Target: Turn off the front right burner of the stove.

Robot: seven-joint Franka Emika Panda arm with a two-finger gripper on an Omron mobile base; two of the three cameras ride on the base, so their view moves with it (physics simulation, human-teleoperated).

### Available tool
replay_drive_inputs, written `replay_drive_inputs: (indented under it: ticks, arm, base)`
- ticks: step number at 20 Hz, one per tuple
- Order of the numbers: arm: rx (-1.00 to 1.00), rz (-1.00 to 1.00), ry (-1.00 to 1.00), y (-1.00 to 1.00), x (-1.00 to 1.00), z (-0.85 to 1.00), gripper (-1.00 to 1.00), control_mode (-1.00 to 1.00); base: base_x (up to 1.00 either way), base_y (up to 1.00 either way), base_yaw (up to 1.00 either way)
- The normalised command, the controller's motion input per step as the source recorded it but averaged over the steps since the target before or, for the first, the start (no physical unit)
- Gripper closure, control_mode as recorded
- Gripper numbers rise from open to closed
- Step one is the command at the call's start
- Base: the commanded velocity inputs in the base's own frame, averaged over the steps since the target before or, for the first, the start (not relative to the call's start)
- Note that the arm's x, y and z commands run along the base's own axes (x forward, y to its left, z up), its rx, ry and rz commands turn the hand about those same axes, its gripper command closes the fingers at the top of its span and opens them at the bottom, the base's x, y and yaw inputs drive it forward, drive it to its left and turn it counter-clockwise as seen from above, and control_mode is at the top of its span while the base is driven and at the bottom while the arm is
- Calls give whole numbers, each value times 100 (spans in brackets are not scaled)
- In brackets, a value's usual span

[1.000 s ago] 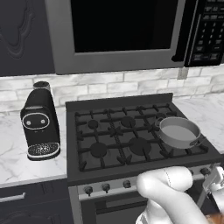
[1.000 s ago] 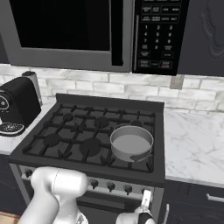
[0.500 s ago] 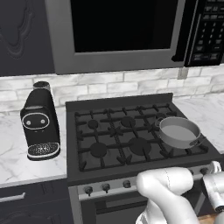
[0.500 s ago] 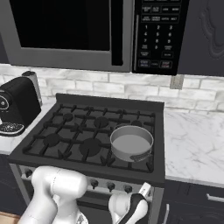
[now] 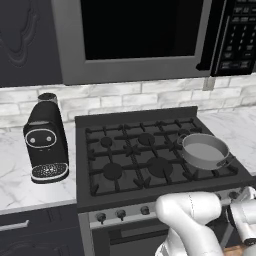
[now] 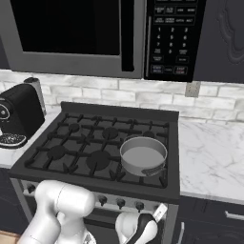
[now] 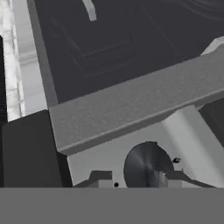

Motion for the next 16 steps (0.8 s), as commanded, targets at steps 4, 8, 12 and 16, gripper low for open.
replay_drive_inputs:
  ticks: [4, 8, 12, 16]
  arm:
    - [38, 2, -26, 59, 23, 19, 100, -100]
    - [38, 2, -24, 58, 32, 25, 100, -100]
    - [38, 2, -21, 48, 40, 25, 100, -100]
    - [32, 0, -13, 7, 31, 6, 100, -100]
  base:
    - [0, 0, 0]
    - [0, 0, 0]
    - [0, 0, 0]
    - [0, 0, 0]
